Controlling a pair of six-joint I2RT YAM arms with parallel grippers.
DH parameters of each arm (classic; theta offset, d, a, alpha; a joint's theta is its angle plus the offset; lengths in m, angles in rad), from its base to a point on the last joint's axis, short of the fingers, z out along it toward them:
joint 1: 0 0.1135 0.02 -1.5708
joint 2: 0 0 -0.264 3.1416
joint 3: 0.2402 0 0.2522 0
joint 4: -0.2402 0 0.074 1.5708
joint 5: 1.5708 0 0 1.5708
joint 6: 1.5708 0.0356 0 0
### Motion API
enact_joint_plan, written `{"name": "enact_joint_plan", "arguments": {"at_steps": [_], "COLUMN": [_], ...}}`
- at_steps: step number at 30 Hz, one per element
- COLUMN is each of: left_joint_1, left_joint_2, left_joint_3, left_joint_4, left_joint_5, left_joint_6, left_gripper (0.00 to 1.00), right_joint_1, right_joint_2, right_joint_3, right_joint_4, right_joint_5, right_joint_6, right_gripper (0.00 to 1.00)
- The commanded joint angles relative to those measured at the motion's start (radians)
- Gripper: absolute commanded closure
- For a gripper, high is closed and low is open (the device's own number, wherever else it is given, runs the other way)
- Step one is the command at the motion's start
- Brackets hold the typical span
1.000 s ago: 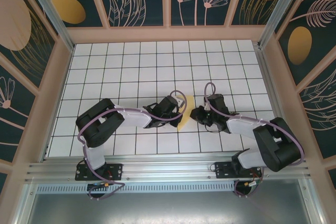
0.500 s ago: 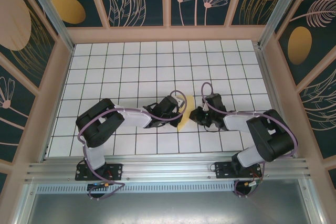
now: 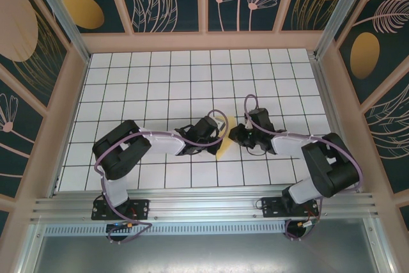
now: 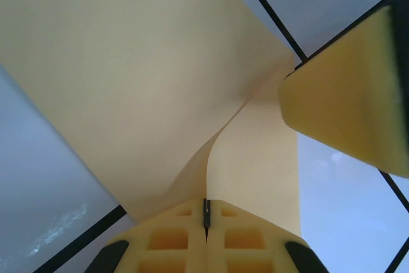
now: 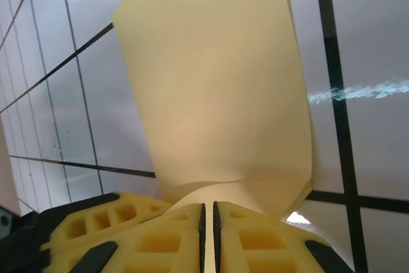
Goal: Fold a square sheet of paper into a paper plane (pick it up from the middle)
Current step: Third fold the triangle at the center of the table.
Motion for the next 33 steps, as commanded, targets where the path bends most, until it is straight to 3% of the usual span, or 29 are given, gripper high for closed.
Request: {"name": "enact_joint_plan", "arguments": {"at_steps": [1,7,18,26,33], "left_joint_1": [-0.006,-0.006,-0.007,-0.006,-0.006], "left_joint_2": [0.02,0.016,0.017,0.015,0.016], "left_joint_3": [-0.018,-0.035,-0.035,-0.043,-0.043], "left_joint_4": [-0.106,-0.102,-0.116,-0.109,-0.109], "left_joint_5": [-0.001,-0.001,-0.004,-0.002,-0.004], "left_joint_6": [0.002,-0.001,0.01,0.005,0.007], "left_gripper": [1.0,1.0,1.0,1.0,1.0], "right_joint_1": [-0.003,-0.003,-0.002,-0.003,-0.004], "right_joint_2": [0.063,0.081,-0.006,0.096,0.092], "right_joint_3": [0.01,0.012,0.057,0.036,0.019], "right_joint_4": [0.022,-0.065,-0.058,0.006,-0.011], "right_joint_5": [-0.002,0.069,0.018,-0.007,0.015], "right_joint_6": [-0.024,-0.064,-0.052,-0.046,-0.049], "right_gripper": [0.85,0.85,0.85,0.85,0.85]}}
